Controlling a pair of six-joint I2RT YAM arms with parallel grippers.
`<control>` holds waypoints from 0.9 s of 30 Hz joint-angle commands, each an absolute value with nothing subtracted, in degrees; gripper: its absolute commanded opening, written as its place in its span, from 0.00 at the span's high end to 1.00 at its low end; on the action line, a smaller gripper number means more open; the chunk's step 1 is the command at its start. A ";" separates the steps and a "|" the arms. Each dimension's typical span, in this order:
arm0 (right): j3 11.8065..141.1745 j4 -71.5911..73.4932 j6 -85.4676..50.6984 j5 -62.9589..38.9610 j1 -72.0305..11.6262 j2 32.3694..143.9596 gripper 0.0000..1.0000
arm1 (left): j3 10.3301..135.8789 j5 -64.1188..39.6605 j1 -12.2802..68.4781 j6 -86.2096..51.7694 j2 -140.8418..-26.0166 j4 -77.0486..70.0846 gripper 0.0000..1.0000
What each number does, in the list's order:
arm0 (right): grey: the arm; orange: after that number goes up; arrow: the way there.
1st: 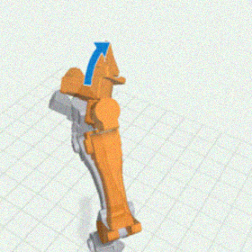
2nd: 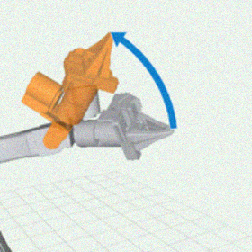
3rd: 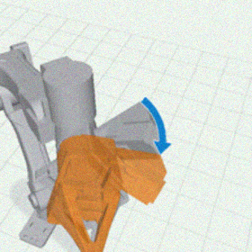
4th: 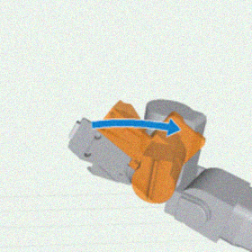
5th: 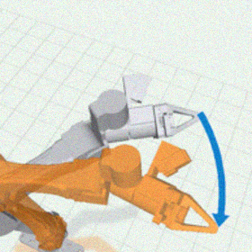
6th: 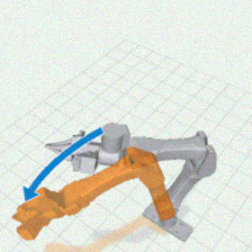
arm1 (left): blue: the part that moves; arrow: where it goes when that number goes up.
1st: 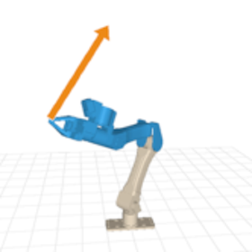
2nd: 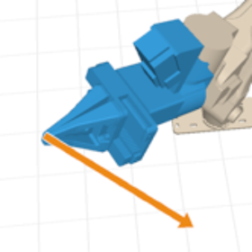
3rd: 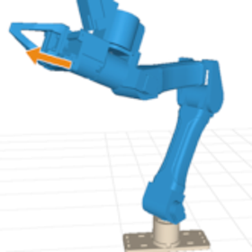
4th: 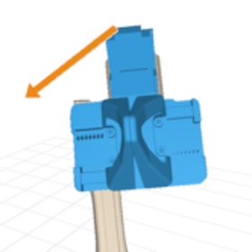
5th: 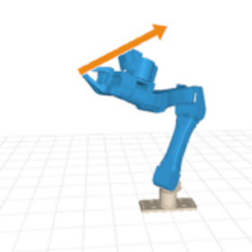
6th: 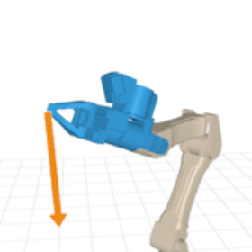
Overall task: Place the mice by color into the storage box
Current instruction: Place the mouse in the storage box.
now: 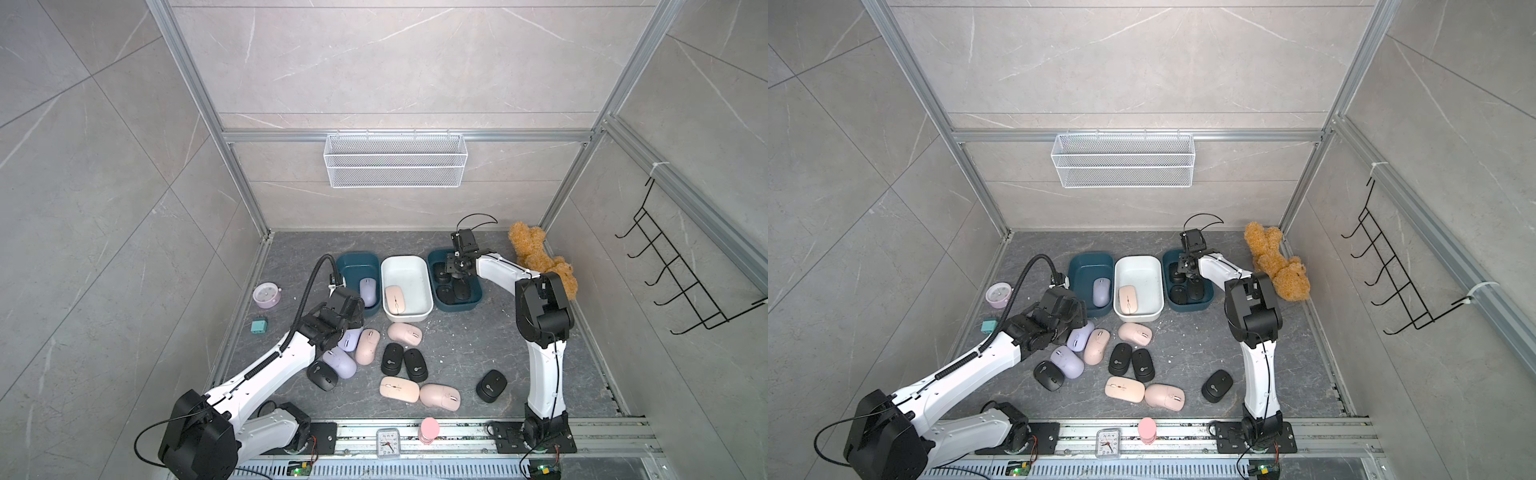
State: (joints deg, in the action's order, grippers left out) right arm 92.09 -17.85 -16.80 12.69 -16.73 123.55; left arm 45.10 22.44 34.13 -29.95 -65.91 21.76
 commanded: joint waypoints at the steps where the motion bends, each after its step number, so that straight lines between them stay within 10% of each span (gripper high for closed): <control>1: 93.44 -20.92 -18.25 13.05 -16.52 124.97 0.46 | 45.26 23.57 33.97 -29.25 -64.39 20.81 0.31; 27: 99.84 -27.29 -20.21 14.17 -16.63 129.37 0.39 | 44.74 23.91 33.95 -29.96 -62.50 21.88 0.31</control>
State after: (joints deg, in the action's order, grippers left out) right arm 99.33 -26.04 -18.94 14.15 -16.62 129.01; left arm 44.95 22.48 34.11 -29.98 -63.64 21.82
